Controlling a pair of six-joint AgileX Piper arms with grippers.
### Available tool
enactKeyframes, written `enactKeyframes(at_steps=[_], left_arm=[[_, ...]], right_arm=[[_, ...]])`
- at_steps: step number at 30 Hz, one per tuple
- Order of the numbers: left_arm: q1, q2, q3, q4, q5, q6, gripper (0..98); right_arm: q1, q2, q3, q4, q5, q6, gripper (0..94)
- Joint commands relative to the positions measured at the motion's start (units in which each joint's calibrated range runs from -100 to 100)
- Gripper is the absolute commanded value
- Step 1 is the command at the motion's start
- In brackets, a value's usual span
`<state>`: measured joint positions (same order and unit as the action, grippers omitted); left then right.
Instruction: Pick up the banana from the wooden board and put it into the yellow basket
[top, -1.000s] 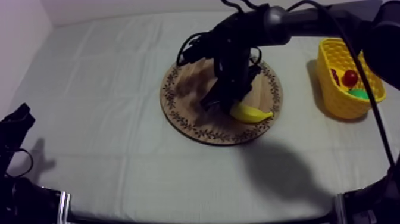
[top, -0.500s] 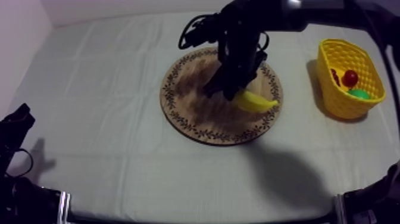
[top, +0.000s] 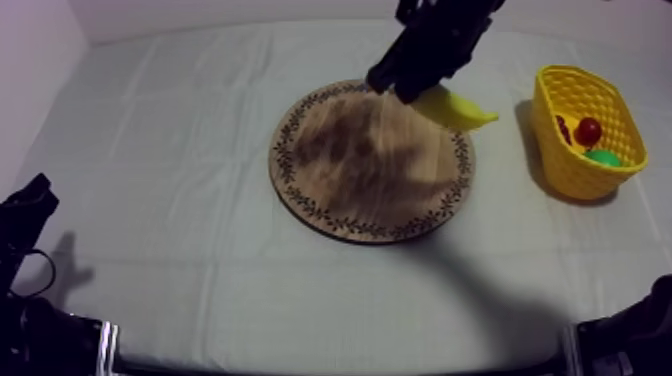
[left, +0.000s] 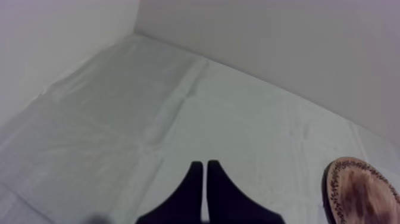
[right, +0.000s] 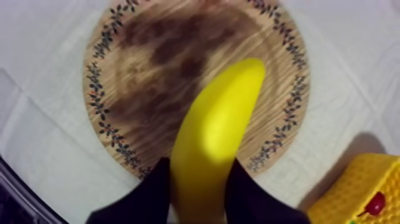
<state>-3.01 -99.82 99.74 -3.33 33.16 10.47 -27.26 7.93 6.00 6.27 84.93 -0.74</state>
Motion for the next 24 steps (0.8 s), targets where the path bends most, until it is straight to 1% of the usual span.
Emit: enactKeyframes(at_steps=[1,8,14,19,24], left_arm=[[0.01,0.0,0.03,0.03,-0.01,0.0,0.1],[0.01,0.0,0.03,0.03,-0.01,0.0,0.1],[0.01,0.0,0.03,0.03,-0.01,0.0,0.1],[0.01,0.0,0.03,0.03,-0.01,0.0,0.1],[0.01,0.0,0.03,0.03,-0.01,0.0,0.1]], right_arm=[[0.02,-2.51,-0.53,-0.08,0.82,0.06,20.2],[0.22,-6.41,-2.28,-0.62,4.79,0.49,19.7],[1.35,-7.77,-2.83,-0.63,5.68,0.61,20.4],[4.49,-8.12,-2.47,-0.65,5.64,0.98,21.3],[9.07,-8.22,-1.37,-0.43,5.22,1.59,21.5]])
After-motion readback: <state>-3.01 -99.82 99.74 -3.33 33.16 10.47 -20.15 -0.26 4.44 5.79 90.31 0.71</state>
